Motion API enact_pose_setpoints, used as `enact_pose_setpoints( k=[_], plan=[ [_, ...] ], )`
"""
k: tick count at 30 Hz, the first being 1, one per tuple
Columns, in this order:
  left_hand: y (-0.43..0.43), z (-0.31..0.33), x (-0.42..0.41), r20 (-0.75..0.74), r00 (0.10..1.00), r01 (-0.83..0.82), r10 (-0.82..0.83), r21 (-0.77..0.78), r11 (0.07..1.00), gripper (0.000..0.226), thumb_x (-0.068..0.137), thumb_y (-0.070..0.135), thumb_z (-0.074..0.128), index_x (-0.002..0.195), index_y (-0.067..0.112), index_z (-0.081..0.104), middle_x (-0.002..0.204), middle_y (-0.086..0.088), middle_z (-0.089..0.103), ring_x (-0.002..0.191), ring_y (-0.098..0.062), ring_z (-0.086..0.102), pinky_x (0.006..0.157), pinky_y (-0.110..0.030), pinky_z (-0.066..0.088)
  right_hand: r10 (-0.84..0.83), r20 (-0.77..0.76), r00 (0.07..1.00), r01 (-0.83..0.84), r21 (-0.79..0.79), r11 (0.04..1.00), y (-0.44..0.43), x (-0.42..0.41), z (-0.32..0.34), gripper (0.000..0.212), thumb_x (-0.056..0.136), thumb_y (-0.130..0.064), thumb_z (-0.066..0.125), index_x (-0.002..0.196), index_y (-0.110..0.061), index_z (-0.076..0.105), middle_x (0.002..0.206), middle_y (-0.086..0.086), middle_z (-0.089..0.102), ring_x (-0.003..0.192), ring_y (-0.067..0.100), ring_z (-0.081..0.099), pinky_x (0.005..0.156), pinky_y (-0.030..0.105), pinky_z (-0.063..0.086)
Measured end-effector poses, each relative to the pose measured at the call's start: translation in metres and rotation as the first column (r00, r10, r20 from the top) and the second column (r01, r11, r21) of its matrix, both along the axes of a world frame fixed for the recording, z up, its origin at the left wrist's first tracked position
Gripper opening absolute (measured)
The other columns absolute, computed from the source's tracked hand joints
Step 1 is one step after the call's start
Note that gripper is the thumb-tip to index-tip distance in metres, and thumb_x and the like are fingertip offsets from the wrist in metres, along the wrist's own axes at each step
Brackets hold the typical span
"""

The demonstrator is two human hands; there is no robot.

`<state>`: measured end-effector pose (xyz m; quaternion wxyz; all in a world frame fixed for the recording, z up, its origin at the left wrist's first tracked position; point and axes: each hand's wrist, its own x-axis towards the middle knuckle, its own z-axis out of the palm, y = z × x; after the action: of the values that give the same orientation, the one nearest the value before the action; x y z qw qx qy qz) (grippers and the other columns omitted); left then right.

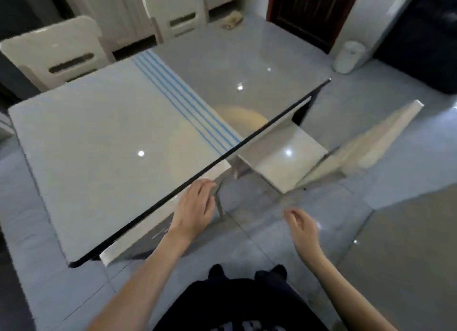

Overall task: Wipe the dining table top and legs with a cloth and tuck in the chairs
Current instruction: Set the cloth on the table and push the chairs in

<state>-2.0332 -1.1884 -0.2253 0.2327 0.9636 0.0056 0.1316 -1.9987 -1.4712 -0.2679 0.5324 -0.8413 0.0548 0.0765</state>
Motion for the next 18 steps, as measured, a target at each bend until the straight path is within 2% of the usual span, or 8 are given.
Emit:
enact_pose_setpoints(
  k=[2,3,5,7,9,11,15,18],
  plan=[
    [-0.024,-0.007,0.014,-0.04,0.994,0.096,-0.097,-0.037,0.995,0.034,0.087,0.022,0.041,0.108,0.005,0.063,0.107,-0.008,0.062,0.1,-0.022,0.056,0.089,-0.031,0.044,-0.13,-0.039,0.991,0.13,-0.001,0.991,-0.038,-0.019,-0.008,0.018,0.092,-0.002,0.058,0.074,-0.002,0.063,0.063,0.004,0.056,0.056,0.002,0.047,0.055,0.014,0.036],
    [-0.037,-0.015,0.019,-0.109,0.985,0.124,-0.133,-0.087,0.988,0.037,0.087,0.025,0.04,0.108,0.006,0.063,0.106,-0.008,0.063,0.098,-0.022,0.058,0.089,-0.029,0.042,-0.198,-0.069,0.978,0.199,0.004,0.98,-0.059,-0.029,-0.015,0.02,0.092,-0.001,0.058,0.073,0.0,0.062,0.063,0.006,0.057,0.058,0.004,0.049,0.057,0.017,0.039],
    [-0.061,-0.036,0.027,-0.306,0.935,0.11,-0.181,-0.237,0.965,0.039,0.087,0.032,0.039,0.108,0.009,0.062,0.106,-0.006,0.063,0.098,-0.021,0.06,0.088,-0.029,0.044,-0.315,-0.149,0.937,0.32,0.011,0.947,-0.098,-0.048,-0.033,0.02,0.092,-0.003,0.057,0.073,-0.002,0.064,0.068,0.011,0.064,0.067,0.017,0.06,0.067,0.03,0.048],
    [-0.087,-0.051,0.031,-0.469,0.86,0.033,-0.202,-0.344,0.938,0.029,0.091,0.029,0.046,0.108,0.011,0.062,0.106,-0.004,0.063,0.096,-0.019,0.06,0.082,-0.029,0.044,-0.394,-0.223,0.892,0.406,0.01,0.914,-0.134,-0.063,-0.05,0.02,0.093,-0.005,0.056,0.074,-0.003,0.064,0.071,0.011,0.066,0.071,0.023,0.063,0.07,0.04,0.05],
    [-0.112,-0.065,0.031,-0.575,0.795,-0.046,-0.194,-0.376,0.926,0.016,0.094,0.018,0.052,0.104,0.013,0.064,0.101,-0.001,0.063,0.093,-0.016,0.057,0.073,-0.024,0.037,-0.451,-0.284,0.846,0.472,0.008,0.882,-0.168,-0.073,-0.062,0.022,0.094,-0.003,0.053,0.074,0.002,0.062,0.069,0.011,0.063,0.07,0.025,0.06,0.069,0.038,0.048],
    [-0.131,-0.081,0.029,-0.661,0.73,-0.15,-0.175,-0.405,0.902,0.015,0.095,0.016,0.051,0.091,0.025,0.062,0.093,0.002,0.064,0.091,-0.017,0.059,0.067,-0.025,0.037,-0.49,-0.34,0.803,0.523,0.007,0.852,-0.197,-0.076,-0.07,0.024,0.095,-0.001,0.049,0.075,0.003,0.06,0.071,0.014,0.062,0.07,0.027,0.059,0.066,0.035,0.046],
    [-0.157,-0.115,0.03,-0.73,0.677,-0.309,-0.095,-0.398,0.864,0.017,0.085,0.035,0.048,0.079,0.027,0.061,0.077,0.002,0.069,0.078,-0.02,0.065,0.078,-0.037,0.049,-0.518,-0.387,0.763,0.568,0.018,0.823,-0.246,-0.061,-0.075,0.026,0.096,-0.001,0.046,0.073,-0.003,0.059,0.074,0.02,0.061,0.068,0.027,0.058,0.062,0.03,0.047],
    [-0.182,-0.118,0.037,-0.735,0.676,-0.377,-0.052,-0.406,0.832,0.017,0.092,0.023,0.05,0.082,0.029,0.062,0.079,0.002,0.069,0.078,-0.023,0.064,0.077,-0.039,0.049,-0.528,-0.377,0.761,0.586,0.05,0.809,-0.271,-0.035,-0.069,0.028,0.096,0.002,0.045,0.071,-0.003,0.057,0.071,0.018,0.058,0.065,0.025,0.055,0.051,0.018,0.047]
  ],
)
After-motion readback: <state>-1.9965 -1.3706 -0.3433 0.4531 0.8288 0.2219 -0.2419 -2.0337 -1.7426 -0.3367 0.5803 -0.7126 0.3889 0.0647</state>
